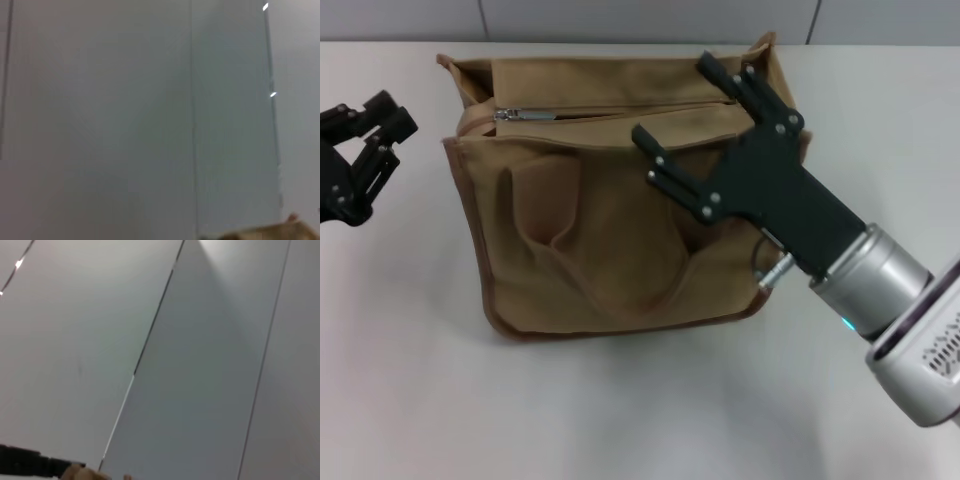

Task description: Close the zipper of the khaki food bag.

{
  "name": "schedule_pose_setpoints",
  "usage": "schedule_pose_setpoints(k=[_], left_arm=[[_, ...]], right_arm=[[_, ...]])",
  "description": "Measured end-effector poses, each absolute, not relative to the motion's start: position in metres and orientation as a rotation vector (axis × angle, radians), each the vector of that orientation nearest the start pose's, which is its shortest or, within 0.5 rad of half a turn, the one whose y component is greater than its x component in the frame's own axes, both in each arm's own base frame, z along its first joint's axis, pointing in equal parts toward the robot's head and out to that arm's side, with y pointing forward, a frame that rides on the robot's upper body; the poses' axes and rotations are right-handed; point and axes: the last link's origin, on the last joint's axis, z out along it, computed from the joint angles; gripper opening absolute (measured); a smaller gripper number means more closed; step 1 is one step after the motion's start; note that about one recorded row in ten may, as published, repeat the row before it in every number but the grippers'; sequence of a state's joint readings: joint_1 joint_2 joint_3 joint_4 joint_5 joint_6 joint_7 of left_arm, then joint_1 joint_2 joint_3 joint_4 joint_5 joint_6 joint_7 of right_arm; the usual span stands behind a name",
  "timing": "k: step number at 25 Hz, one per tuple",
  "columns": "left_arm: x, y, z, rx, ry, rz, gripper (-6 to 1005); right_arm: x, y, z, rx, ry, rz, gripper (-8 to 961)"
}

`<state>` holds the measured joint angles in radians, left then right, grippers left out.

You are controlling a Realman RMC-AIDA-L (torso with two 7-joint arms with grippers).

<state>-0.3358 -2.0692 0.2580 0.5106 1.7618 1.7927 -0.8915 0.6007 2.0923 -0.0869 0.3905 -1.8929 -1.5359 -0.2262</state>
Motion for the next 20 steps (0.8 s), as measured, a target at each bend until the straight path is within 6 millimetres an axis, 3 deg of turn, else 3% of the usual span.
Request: schedule_pose_setpoints(k=[6,20], left_arm=[[-0.312,0.277,0.047,-2.217,-0.314,-0.989,276],[-0.304,0.284,0.046,-2.307,-0.231,-0.92,331]], right_arm=[[0.197,0.272,-0.095,-2.011,-0.12,1.063,793],[0.206,0.265,-0.095,-2.02,-0.047,1.059,793]])
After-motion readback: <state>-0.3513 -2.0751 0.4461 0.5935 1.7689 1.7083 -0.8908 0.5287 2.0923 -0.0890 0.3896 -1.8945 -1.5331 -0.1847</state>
